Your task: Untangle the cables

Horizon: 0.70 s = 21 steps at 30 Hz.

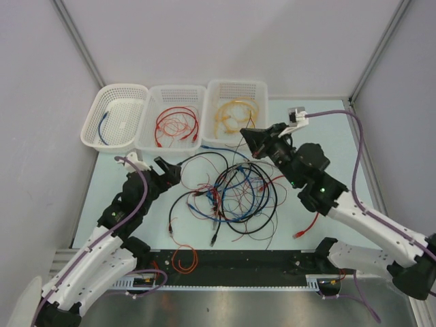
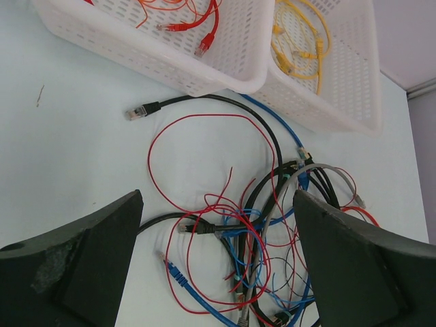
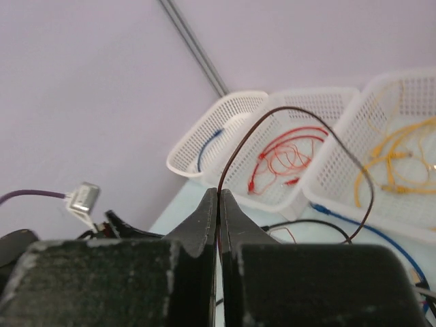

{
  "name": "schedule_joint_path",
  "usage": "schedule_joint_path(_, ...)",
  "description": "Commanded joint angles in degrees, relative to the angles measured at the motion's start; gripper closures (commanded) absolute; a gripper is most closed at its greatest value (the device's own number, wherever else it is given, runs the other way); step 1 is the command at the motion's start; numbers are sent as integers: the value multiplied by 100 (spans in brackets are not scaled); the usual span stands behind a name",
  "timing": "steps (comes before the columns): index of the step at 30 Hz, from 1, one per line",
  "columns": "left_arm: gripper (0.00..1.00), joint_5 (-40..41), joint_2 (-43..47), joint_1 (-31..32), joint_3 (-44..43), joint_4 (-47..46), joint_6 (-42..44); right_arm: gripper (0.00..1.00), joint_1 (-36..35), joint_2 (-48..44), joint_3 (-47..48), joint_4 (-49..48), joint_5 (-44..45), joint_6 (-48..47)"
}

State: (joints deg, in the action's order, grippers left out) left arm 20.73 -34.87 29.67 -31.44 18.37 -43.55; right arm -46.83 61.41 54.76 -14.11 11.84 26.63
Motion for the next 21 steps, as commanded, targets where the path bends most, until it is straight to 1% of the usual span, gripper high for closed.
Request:
schedule_joint_path(1, 4, 27, 112, 39, -20, 96, -101, 100, -405, -742, 254, 742, 390, -492)
schedule_joint_path(5, 3, 36, 104, 39, -99, 158, -48, 100, -827, -1147, 289, 1575, 477, -466)
schedule_joint_path(6, 3, 36, 95, 39, -108, 167, -48, 100, -976, -1175, 289, 1987, 504, -422)
schedule_joint_path(10, 3, 28, 86, 39, -125, 158, -66, 100, -1197, -1000, 246, 2842, 627, -238)
schedule_joint_path(14, 4, -43, 7, 39, -178, 175, -83, 100, -1276, -534, 26, 2861, 487, -246)
schedule_joint_path(17, 4, -139, -11, 39, -213, 219, -92, 100, -1171, 54, -71, 2651, 338, -220)
schedule_joint_path(18, 4, -148, -11, 39, -231, 254, -49, 93, -1118, 325, -71, 2554, 215, -237)
schedule_joint_path(19, 4, -166, -11, 39, -283, 281, -22, 80, -996, 459, -71, 2519, 118, -229)
schedule_joint_path(20, 4, -166, -11, 39, -318, 368, 4, 66, -951, 556, -62, 2518, 56, -185)
schedule_joint_path(21, 4, -175, -2, 39, -345, 421, 91, 46, -907, 713, -62, 2527, 64, -124)
